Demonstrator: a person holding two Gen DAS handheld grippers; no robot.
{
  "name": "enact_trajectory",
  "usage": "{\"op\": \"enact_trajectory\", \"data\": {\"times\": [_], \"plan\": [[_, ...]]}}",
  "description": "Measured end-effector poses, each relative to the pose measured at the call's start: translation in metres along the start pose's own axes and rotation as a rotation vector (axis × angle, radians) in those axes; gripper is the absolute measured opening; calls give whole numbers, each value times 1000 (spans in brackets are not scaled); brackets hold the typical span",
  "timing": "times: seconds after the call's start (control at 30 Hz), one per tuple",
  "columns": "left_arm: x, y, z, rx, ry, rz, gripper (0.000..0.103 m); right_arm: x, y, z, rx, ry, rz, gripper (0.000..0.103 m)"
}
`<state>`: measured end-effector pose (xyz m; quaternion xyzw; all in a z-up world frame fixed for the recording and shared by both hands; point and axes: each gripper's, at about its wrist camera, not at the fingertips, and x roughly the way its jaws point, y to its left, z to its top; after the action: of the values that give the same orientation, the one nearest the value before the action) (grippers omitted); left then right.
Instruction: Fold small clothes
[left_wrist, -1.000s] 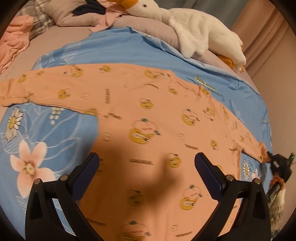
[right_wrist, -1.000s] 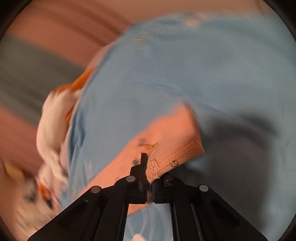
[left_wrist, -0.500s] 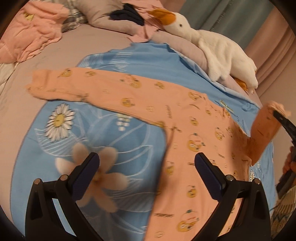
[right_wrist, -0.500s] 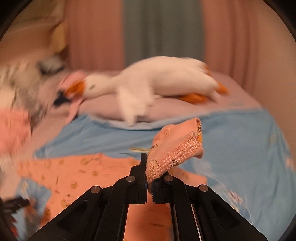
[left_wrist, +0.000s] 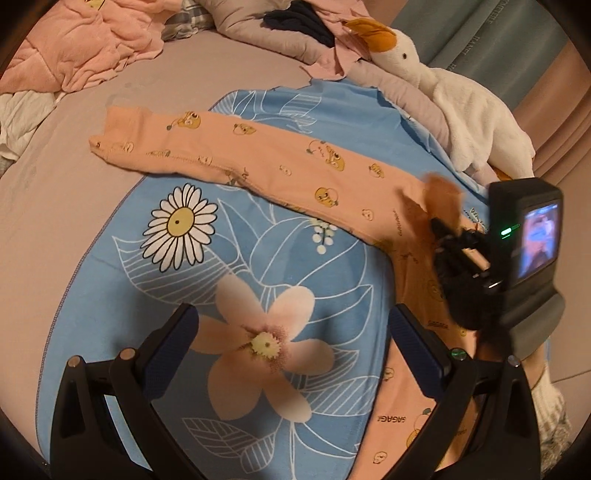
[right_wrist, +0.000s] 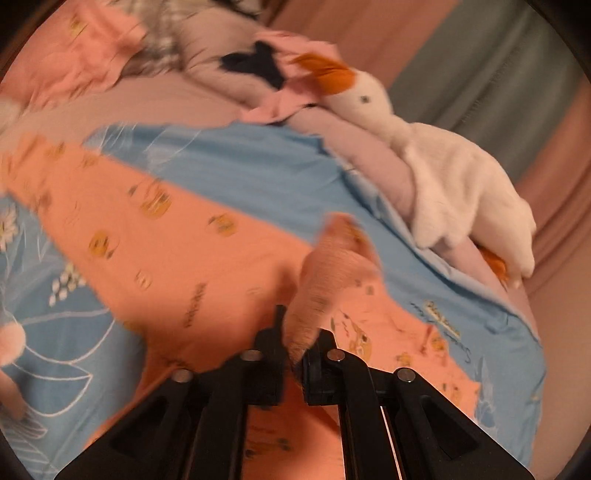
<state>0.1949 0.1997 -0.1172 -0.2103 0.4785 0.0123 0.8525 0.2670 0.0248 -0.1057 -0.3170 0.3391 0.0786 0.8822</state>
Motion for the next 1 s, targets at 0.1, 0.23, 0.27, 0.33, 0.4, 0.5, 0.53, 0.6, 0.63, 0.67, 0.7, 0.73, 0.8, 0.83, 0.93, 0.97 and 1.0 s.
{"op": "enact_trajectory", "data": {"times": [0.1,0.23,0.27,0.33,0.4,0.5,0.53,0.6,0.63,0.67,0.7,0.73,0.8,0.83,0.93,0.97,1.0], "plan": [[2,2,0,-8,-1,0,103,-1,10,-5,10,16,84,11],[3,4,0,-26,-2,1,103,-22,3,-3,17,-28,196,52],[3,5,0,-32,-1,-3,103,-33,-5,-4,42,-55,290,55],[2,7,0,-40,-4,-12,103,-51,-28,-9,112,-106,438,55],[2,9,1,-52,-10,-24,103,-61,-60,-17,223,-161,528,55],[4,14,8,-113,-21,-73,103,-41,-104,-32,434,-134,611,44],[5,14,10,-132,-25,-83,103,-30,-112,-36,486,-111,611,39],[9,16,16,-169,-30,-103,103,-9,-118,-40,566,-73,617,27],[11,18,20,-189,-33,-115,103,-4,-115,-39,581,-74,636,25],[13,21,24,-210,-37,-126,102,-1,-108,-38,583,-83,650,20],[15,25,28,-241,-43,-142,102,1,-100,-33,571,-88,656,16],[17,29,31,-265,-49,-156,102,4,-89,-28,557,-90,664,14],[21,41,38,-325,-69,-186,102,10,-64,-15,516,-78,682,11],[24,48,41,-361,-75,-201,102,14,-49,-8,484,-61,686,11],[36,67,50,-459,-79,-237,101,23,-11,-2,373,10,727,11],[39,73,53,-489,-81,-246,99,19,1,0,326,6,707,11],[40,80,56,-517,-94,-265,99,13,1,-1,304,-7,694,11]]}}
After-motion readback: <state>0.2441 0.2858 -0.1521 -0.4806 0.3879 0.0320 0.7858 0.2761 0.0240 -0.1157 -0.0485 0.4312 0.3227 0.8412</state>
